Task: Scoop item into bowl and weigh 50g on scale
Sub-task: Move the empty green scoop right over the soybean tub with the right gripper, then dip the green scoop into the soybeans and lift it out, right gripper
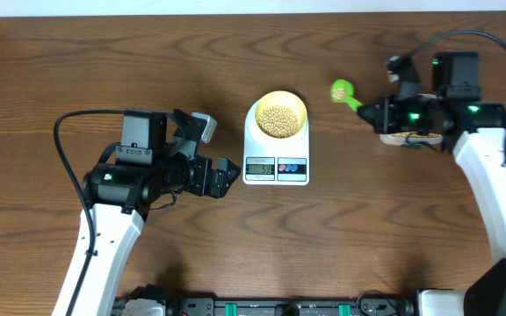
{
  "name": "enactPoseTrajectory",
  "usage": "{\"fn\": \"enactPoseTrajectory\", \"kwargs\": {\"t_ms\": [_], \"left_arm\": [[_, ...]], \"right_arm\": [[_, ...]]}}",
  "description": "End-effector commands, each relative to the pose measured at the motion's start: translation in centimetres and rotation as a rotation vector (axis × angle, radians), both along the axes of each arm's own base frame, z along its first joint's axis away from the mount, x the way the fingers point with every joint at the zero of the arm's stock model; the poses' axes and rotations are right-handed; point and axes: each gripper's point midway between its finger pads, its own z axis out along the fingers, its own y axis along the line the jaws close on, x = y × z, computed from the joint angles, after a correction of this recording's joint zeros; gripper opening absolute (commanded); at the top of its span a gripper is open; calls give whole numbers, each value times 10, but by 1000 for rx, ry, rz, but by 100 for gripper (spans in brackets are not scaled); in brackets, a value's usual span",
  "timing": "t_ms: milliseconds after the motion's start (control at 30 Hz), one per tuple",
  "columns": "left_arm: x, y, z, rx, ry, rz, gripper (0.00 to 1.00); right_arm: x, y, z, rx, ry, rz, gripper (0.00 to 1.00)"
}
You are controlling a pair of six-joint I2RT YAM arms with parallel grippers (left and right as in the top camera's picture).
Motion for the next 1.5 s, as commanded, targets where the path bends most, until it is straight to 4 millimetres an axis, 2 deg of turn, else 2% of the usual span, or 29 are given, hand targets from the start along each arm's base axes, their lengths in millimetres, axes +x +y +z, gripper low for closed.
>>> {"fn": "enactPoseTrajectory", "kwargs": {"t_ms": [0,167,333,533,733,967,1167,1467], "left_arm": [[-1,-3,2,-8,-8,-23,98],[-1,-3,2,-8,-8,-23,98],[-1,-3,2,-7,-8,-23,98],[-1,-3,2,-7,-8,-23,98],[-1,-3,2,-8,-8,-23,98],[-1,-3,2,-8,-8,-23,98],[-1,-3,2,-7,-8,-23,98],[-1,-3,2,-7,-8,-23,98]], "right_arm": [[-5,-21,8,9,12,-57,1],[-14,-49,4,-9,45,-103,1],[-12,-78,-1,-48,51,-176,1],[-15,-115,-16,-200,94,-289,1],[-17,-122,-19,-246,99,-293,1],[-31,-149,-33,-414,167,-345,1],[-31,-144,-33,-500,118,-220,1],[-26,-155,-32,-734,102,-236,1]]}}
